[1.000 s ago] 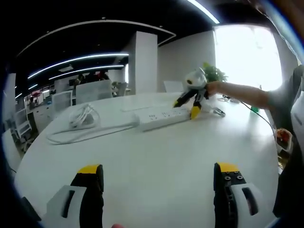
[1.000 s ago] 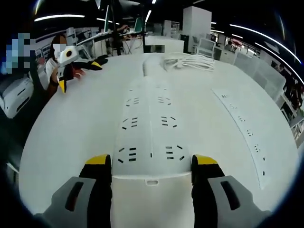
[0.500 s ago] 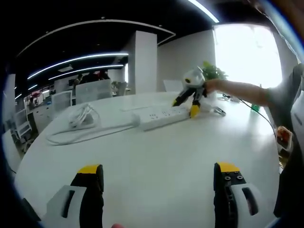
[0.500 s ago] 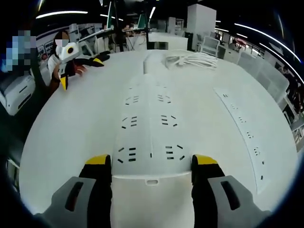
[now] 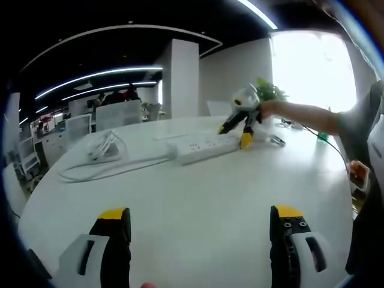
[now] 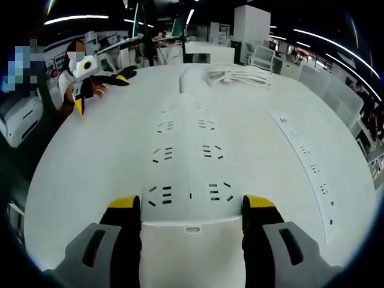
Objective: Straighten the power strip on the desk, plug the charger into it
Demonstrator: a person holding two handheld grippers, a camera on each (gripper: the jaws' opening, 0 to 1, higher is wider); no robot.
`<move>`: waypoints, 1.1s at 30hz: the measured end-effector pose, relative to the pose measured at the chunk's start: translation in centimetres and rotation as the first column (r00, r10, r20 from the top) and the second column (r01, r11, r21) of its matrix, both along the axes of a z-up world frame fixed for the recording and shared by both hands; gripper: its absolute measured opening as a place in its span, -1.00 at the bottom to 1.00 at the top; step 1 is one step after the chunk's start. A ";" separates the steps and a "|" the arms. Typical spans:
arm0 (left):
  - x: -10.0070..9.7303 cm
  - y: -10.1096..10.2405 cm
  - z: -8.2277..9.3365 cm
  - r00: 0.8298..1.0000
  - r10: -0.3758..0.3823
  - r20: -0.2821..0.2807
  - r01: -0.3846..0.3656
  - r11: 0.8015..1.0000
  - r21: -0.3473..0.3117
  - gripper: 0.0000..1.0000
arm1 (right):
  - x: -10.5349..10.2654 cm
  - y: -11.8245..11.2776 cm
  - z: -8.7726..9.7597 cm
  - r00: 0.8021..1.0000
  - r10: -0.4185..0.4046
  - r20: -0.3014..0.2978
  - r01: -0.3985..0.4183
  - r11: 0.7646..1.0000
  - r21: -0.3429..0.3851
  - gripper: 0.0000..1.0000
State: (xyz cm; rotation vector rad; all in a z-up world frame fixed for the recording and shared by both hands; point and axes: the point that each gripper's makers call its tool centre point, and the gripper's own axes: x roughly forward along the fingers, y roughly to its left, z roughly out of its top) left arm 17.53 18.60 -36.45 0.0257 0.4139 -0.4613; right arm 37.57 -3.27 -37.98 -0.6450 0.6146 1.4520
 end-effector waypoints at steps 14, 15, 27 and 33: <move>-0.2 -0.2 0.1 1.000 -0.003 0.002 0.003 1.000 -0.006 0.99 | -0.1 -0.2 -0.3 1.000 -0.015 0.006 0.015 1.000 -0.019 0.40; -0.2 -0.2 0.1 1.000 -0.002 0.002 0.003 1.000 -0.007 0.99 | -0.2 -0.3 -0.3 1.000 -0.019 0.006 0.019 1.000 -0.021 0.41; -0.5 -0.3 0.6 1.000 -0.004 0.012 0.004 1.000 -0.005 0.99 | -0.9 -0.8 -0.1 0.999 -0.037 0.006 0.037 0.999 -0.014 1.00; -0.8 -0.7 0.9 1.000 -0.009 0.019 0.009 1.000 -0.004 0.99 | -0.8 -1.5 0.6 0.997 -0.071 0.023 0.071 0.997 0.014 1.00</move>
